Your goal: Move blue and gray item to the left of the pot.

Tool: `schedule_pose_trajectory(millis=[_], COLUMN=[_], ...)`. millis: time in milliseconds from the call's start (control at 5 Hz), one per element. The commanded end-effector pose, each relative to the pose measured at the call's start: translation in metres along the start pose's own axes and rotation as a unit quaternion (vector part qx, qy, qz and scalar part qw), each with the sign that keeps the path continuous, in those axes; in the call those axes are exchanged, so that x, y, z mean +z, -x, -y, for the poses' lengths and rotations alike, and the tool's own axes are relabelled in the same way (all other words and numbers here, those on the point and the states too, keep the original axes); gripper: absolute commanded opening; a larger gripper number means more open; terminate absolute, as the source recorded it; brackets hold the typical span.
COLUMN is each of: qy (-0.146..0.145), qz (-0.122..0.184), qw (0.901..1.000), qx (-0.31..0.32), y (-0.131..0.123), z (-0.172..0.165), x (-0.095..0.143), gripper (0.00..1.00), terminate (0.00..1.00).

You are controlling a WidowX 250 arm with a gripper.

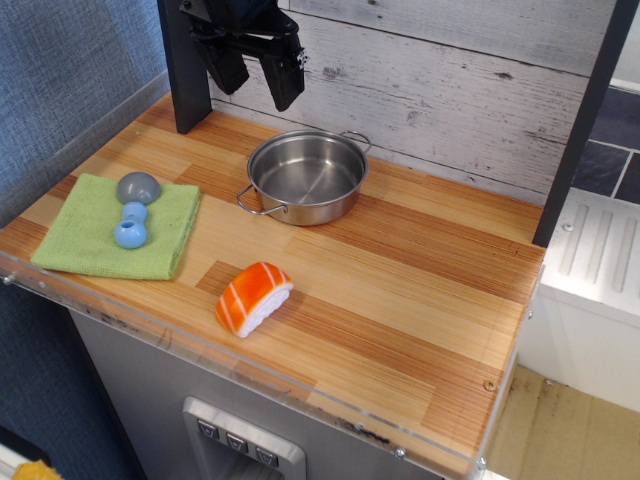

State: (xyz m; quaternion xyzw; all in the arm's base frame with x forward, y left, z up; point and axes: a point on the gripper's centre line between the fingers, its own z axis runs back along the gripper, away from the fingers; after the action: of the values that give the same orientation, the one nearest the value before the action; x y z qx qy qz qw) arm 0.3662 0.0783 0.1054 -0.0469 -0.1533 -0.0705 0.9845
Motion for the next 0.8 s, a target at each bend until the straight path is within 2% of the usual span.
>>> schedule_pose_trajectory(millis=[0,600], qy=[0.0,-0.025], qz=[0.0,-0.008], qw=[1.0,0.9974], qx=[0.0,0.067], y=[0.0,0.036], z=[0.0,-0.019], x=[0.0,0.009], gripper=[1.0,1.0], terminate=[0.0,0.0])
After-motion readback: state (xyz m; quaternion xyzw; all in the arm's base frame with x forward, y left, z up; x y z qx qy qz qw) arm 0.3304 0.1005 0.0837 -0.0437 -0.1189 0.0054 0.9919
